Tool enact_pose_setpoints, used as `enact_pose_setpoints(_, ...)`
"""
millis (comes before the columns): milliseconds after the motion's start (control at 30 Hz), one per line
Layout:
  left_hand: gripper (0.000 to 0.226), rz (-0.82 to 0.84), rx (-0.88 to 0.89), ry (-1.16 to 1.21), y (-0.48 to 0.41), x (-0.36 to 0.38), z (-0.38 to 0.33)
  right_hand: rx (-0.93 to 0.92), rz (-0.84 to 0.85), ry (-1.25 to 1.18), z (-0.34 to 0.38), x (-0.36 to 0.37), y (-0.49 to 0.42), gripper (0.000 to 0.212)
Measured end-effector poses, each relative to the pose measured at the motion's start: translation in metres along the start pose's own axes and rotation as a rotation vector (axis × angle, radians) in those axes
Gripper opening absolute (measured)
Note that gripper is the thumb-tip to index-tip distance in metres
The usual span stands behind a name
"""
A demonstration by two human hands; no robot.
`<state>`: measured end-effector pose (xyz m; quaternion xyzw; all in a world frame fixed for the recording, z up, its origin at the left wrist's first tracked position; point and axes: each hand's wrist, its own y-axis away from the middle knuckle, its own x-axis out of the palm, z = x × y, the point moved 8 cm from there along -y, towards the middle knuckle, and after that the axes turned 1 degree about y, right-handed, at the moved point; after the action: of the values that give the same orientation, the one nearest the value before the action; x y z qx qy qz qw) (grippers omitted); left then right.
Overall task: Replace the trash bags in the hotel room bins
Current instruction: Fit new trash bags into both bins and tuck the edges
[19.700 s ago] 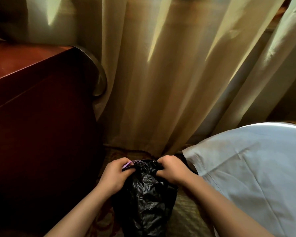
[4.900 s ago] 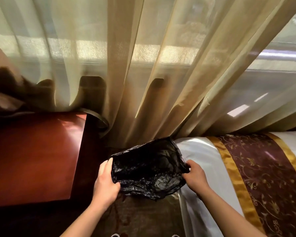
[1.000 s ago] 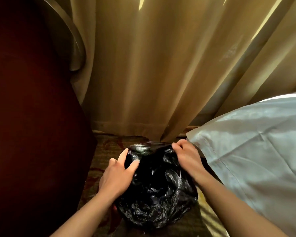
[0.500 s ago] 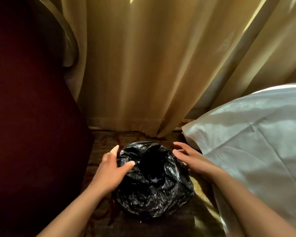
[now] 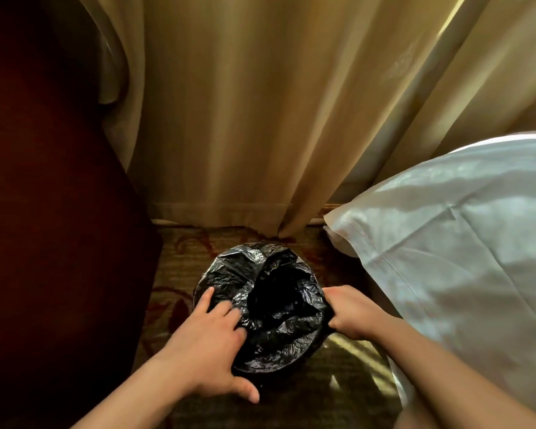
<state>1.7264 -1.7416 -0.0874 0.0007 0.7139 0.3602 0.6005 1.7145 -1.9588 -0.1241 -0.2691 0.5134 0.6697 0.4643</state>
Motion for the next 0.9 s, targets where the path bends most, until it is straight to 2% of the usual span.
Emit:
enact_pose_setpoints(67,0.112,-0.158,0.047,0.145,-0.006,-0.017,-0.014,0.025,0.006,-0.084,-0.006,0.002,-0.001,0.015)
enact_pose_setpoints(100,0.109,-0.155,0.069,0.243,-0.009,-0.019,-0.022,0.037,0.013,-0.110,-0.009,0.002,-0.001,0.015)
enact_pose_setpoints(167,0.083,-0.002,0.086,0.361,-0.013,-0.008,-0.037,0.033,0.032,-0.120,-0.009,0.001,0.000,0.015)
enact_pose_setpoints(233,0.056,0.135,0.074,0.290,-0.015,0.008,-0.041,0.029,0.054,-0.120,-0.007,0.002,-0.001,0.023)
enact_pose_setpoints(300,0.056,0.067,0.055,0.234,-0.017,0.008,-0.038,0.035,0.074,-0.119,-0.007,0.004,-0.001,0.025)
enact_pose_setpoints(400,0.085,-0.107,0.057,0.339,-0.024,-0.009,-0.044,0.039,0.079,-0.127,-0.009,0.006,-0.002,0.020)
enact_pose_setpoints(433,0.088,-0.134,0.049,0.406,-0.027,-0.013,-0.048,0.043,0.080,-0.139,-0.010,0.007,-0.003,0.020)
enact_pose_setpoints(500,0.070,-0.073,0.063,0.493,-0.032,-0.015,-0.058,0.060,0.079,-0.147,-0.013,0.010,-0.005,0.024)
enact_pose_setpoints(533,0.063,0.001,0.082,0.467,-0.033,-0.013,-0.063,0.065,0.080,-0.144,-0.014,0.012,-0.006,0.026)
enact_pose_setpoints(600,0.069,0.033,0.087,0.415,-0.036,-0.013,-0.063,0.063,0.084,-0.143,-0.015,0.012,-0.008,0.026)
enact_pose_setpoints(700,0.088,-0.254,0.000,0.259,-0.043,-0.033,-0.034,0.063,0.095,-0.163,-0.016,0.011,-0.007,0.025)
enact_pose_setpoints(767,0.079,-0.389,-0.072,0.072,-0.048,-0.040,-0.008,0.063,0.104,-0.177,-0.016,0.011,-0.006,0.025)
enact_pose_setpoints(800,0.073,-0.376,-0.122,-0.025,-0.048,-0.036,0.005,0.059,0.107,-0.177,-0.015,0.012,-0.006,0.025)
enact_pose_setpoints(900,0.065,-0.085,-0.223,-0.214,-0.050,-0.009,0.028,0.055,0.109,-0.175,-0.016,0.013,-0.007,0.022)
